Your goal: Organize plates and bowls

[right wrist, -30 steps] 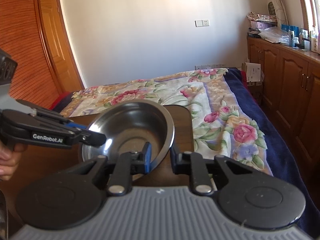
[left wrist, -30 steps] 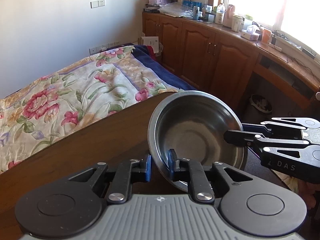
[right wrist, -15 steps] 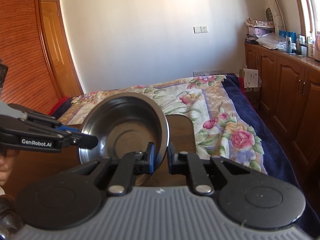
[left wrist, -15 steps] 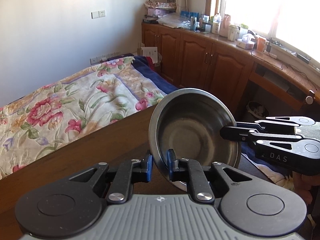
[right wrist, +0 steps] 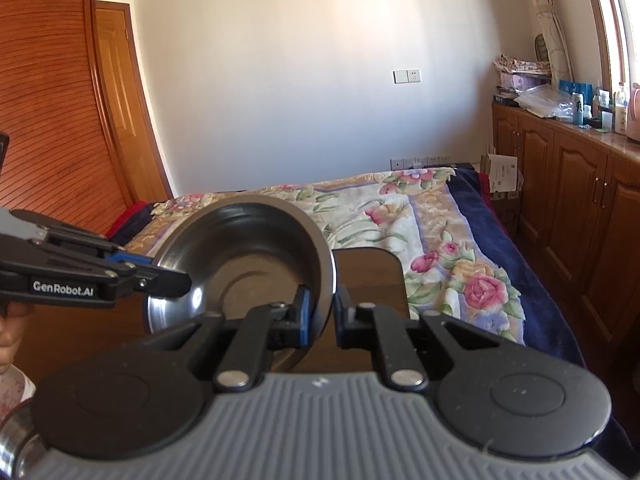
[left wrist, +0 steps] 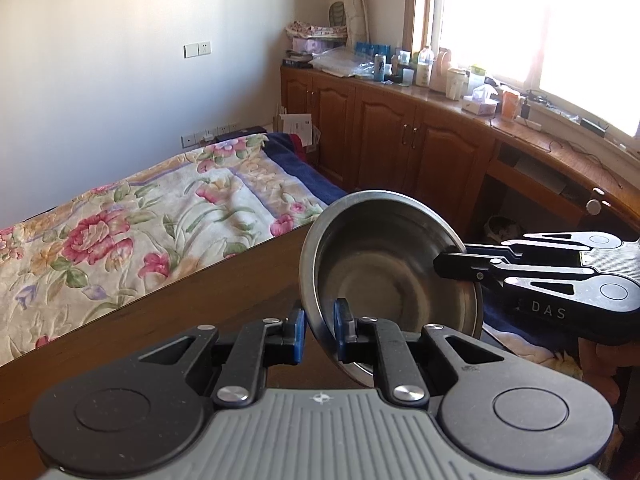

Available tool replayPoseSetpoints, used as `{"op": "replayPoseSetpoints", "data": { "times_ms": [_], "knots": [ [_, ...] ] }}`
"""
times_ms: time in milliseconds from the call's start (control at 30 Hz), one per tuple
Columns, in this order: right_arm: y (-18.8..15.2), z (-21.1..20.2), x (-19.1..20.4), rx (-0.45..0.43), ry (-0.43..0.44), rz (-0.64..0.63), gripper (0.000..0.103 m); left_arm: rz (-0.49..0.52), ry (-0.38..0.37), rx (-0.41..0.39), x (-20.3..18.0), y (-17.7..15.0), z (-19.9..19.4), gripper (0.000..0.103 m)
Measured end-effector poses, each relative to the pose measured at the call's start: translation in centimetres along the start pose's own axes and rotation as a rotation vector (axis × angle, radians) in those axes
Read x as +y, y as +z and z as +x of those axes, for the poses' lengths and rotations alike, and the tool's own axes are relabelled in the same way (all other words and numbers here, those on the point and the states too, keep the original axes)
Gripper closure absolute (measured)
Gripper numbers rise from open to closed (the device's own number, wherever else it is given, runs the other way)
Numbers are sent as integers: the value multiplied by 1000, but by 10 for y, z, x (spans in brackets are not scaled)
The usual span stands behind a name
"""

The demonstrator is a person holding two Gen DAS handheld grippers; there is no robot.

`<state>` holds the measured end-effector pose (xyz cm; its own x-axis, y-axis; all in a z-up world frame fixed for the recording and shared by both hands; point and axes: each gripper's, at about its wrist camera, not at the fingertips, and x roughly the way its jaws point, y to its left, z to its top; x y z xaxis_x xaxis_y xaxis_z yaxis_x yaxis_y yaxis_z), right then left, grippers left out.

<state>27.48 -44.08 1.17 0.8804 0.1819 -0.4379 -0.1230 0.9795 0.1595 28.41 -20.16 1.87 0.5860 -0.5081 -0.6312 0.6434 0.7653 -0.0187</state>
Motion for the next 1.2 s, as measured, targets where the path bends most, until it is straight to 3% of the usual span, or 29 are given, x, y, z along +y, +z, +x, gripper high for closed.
{"op": "replayPoseSetpoints", "data": {
  "times_ms": [1200],
  "knots": [
    [-7,-75,78,-67,43,-90,90,-77,12,-161,-4,-73,-140,90]
  ]
}}
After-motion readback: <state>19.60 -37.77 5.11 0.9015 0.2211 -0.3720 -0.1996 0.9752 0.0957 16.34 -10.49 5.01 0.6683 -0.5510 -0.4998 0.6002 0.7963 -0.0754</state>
